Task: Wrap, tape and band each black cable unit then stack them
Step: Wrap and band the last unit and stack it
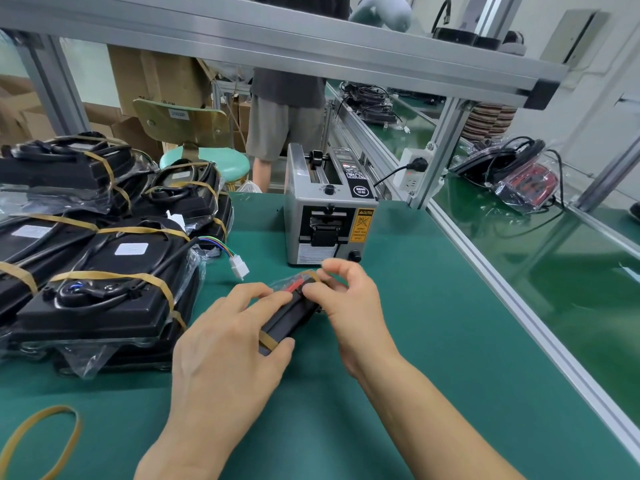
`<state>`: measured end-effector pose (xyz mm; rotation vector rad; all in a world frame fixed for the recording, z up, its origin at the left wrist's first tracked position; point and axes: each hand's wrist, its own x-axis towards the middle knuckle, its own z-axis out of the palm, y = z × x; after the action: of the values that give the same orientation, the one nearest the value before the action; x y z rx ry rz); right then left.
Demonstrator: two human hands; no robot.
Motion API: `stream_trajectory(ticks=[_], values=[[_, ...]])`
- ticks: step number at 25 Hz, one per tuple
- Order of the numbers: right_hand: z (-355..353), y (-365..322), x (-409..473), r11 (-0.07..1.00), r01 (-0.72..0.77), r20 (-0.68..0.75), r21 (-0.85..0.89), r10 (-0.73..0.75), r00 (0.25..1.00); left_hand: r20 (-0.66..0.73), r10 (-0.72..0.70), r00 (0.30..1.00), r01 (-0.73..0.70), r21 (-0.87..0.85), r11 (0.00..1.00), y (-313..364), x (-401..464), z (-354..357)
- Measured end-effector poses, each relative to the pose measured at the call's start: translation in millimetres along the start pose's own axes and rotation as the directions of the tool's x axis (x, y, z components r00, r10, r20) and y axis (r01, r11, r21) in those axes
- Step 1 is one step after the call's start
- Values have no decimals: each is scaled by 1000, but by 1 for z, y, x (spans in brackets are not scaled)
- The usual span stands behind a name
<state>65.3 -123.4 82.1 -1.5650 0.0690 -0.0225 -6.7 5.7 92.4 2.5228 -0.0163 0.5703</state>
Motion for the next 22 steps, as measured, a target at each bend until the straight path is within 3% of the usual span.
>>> stream_trajectory(ticks=[3,8,11,15,18,19,22], values=[[0,2,-1,990,-30,16,135,28,999,2,5,1000,-5,3,1000,0,-1,0],[1,9,0,998,-21,31,56,20,999,4,3,1000,-3,-13,1000,1,-1,0],[-4,12,-2,998,49,112,-33,-45,993,-7,-5,1000,4,-37,999,1,0,-2],[-21,8,11,994,-100,186,39,91,978,5,-6,1000,7,-30,1000,3,-1,-5],[-34,13,12,990,-137,181,14,132,975,65,-114,991,111,60,992,5,1,-8],[-37,16,8,994,-112,180,15,107,978,57,-144,988,144,1,990,4,0,-9],[-55,16,-14,1000,28,129,8,-29,991,-3,-180,984,165,-392,905,-9,-11,-15]])
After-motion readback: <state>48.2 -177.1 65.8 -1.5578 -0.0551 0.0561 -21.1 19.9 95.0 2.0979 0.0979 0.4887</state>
